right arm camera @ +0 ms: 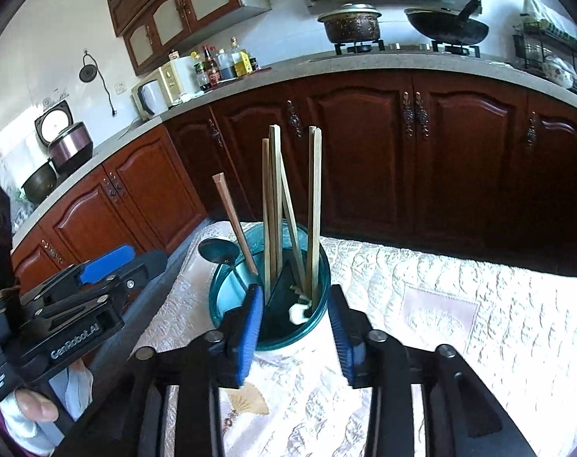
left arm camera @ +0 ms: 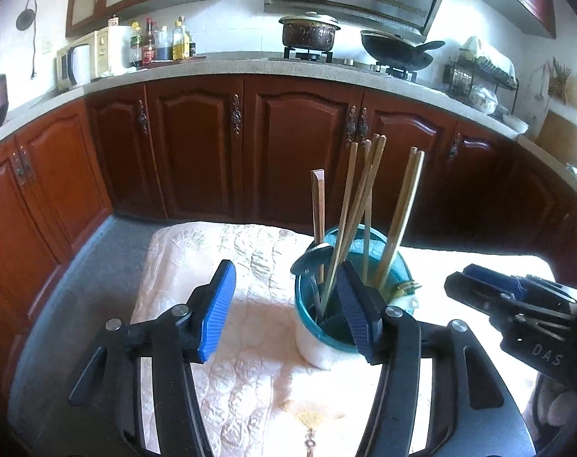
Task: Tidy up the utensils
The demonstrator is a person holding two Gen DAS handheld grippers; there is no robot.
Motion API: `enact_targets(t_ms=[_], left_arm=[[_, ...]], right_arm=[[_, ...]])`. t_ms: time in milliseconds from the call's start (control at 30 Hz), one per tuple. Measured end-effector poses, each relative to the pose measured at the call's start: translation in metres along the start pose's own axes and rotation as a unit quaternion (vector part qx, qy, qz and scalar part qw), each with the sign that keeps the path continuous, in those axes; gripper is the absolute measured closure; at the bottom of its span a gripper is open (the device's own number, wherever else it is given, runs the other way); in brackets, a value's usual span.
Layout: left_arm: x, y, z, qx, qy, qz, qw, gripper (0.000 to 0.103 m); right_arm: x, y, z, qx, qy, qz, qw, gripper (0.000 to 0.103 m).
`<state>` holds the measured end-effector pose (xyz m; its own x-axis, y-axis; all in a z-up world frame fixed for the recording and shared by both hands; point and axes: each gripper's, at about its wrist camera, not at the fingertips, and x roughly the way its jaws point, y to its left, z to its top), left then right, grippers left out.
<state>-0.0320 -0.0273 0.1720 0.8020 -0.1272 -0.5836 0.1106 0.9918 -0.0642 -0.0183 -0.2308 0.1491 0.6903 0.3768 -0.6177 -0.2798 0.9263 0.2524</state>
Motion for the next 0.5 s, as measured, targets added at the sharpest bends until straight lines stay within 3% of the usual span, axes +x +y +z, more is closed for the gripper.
enact_targets(t_ms=[500], left_arm=[[-0.054, -0.015, -0.013, 0.016, -0.022, 0.019, 0.9995, 0.048]], right_arm=[[-0.035, 0.02, -0.016, 0.015, -0.012, -0.025, 1.0, 0.063]])
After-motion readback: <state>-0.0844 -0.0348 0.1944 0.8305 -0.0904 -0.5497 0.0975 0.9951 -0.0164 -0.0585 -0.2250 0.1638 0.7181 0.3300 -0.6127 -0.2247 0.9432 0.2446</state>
